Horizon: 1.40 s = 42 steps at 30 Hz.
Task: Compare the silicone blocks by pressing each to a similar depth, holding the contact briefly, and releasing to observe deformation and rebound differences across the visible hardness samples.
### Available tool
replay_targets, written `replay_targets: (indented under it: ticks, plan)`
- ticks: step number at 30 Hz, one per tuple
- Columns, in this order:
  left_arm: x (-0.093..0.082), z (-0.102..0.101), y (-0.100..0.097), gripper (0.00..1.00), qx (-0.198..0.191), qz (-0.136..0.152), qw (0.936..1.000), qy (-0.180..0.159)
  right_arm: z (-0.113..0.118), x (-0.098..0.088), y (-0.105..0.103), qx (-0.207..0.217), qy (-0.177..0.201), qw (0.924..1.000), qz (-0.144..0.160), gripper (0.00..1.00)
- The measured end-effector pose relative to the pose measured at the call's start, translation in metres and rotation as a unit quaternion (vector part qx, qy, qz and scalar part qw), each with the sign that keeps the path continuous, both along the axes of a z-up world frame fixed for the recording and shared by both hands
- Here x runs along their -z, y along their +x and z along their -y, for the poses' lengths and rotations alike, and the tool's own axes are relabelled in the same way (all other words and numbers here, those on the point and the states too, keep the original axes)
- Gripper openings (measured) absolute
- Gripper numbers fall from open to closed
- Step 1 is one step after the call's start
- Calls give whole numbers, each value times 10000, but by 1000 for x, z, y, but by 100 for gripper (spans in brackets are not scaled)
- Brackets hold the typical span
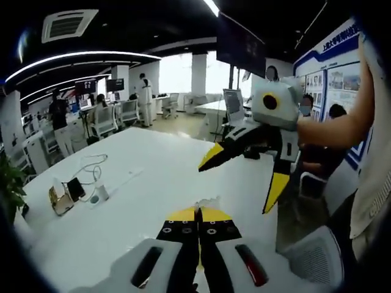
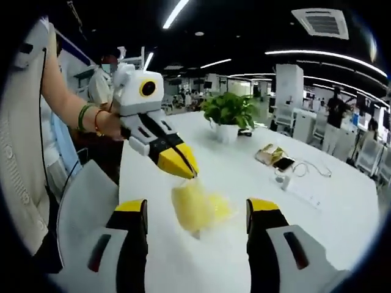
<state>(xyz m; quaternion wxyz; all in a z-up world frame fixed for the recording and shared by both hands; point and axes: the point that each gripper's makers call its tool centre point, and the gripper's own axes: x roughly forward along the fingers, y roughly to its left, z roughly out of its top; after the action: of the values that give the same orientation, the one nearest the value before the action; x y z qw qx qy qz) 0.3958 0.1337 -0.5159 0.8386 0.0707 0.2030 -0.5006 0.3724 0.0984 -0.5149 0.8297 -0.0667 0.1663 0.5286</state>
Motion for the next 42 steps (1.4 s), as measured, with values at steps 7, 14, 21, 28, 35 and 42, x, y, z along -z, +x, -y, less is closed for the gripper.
replay_targets:
  ticks: [7, 14, 21, 28, 35, 42]
  plan:
    - [14, 13, 11, 0, -158, -159, 9997, -102, 37, 5, -11, 611, 406, 9968, -320, 70]
    - [30, 33, 26, 0, -219, -394, 9987, -247, 73, 17, -23, 1107, 542, 9906, -586, 71]
    - [45, 52, 41, 0, -280, -652, 9965, -440, 100, 29, -29, 1417, 557, 9850, -814, 71]
    - [66, 62, 59, 0, -499, -1152, 9886, -825, 115, 40, -28, 1575, 487, 9816, -968, 69]
    - [85, 53, 86, 0, -1054, -1515, 9761, -1145, 118, 45, -25, 1581, 470, 9808, -1042, 68]
    - [102, 39, 111, 0, -1383, -1488, 9725, -1135, 118, 55, -26, 1516, 408, 9809, -1150, 68]
